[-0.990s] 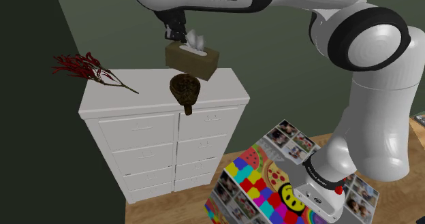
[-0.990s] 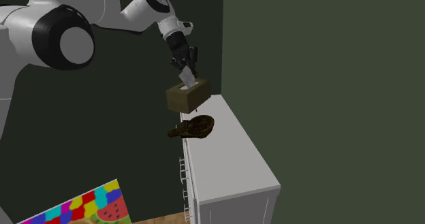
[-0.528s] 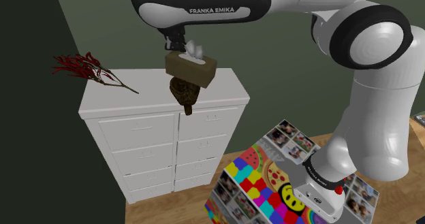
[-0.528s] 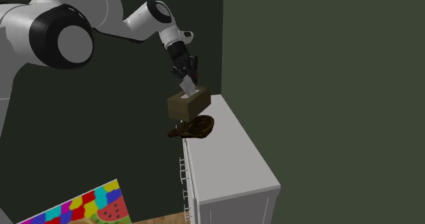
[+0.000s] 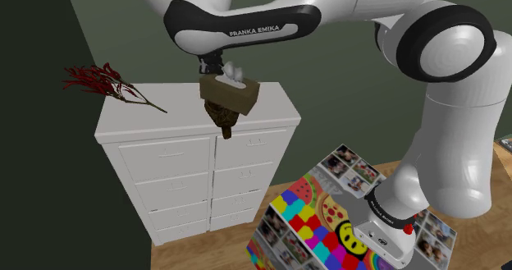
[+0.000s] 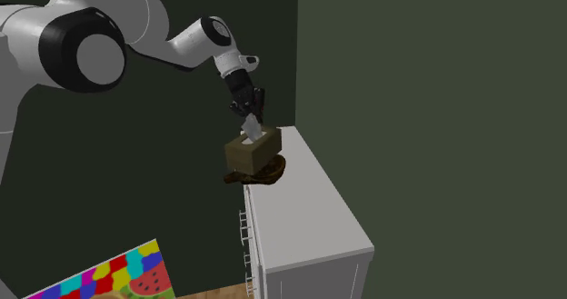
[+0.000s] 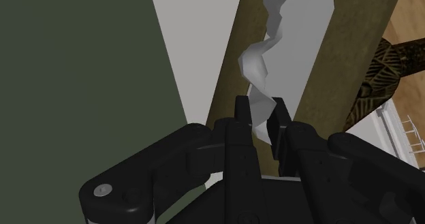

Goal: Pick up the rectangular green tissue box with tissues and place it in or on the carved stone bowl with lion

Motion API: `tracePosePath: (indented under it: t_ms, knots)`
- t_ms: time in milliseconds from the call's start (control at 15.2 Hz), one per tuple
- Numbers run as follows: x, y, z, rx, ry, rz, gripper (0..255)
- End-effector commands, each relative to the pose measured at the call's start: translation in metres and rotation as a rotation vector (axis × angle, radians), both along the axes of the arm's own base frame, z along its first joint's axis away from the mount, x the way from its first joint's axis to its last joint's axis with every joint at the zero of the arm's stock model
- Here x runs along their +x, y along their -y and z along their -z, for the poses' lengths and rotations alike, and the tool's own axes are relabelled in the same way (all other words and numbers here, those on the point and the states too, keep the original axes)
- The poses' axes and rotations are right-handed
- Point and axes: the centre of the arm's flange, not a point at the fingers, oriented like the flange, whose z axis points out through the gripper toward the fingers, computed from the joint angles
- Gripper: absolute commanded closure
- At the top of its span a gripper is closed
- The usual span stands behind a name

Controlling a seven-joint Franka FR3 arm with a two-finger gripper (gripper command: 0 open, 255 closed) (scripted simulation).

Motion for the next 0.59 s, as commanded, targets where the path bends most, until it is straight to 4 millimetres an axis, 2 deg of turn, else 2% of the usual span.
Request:
tracePosePath:
  t_ms: [0,462,528]
  knots:
    - [-0.0001,-0.0013,0.0126,0.0,0.0,0.0,255]
    - [-0.0001,-0.0013,0.0126,0.0,0.0,0.0,255]
    - [-0.0001,-0.0013,0.0125,0.0,0.0,0.0,0]
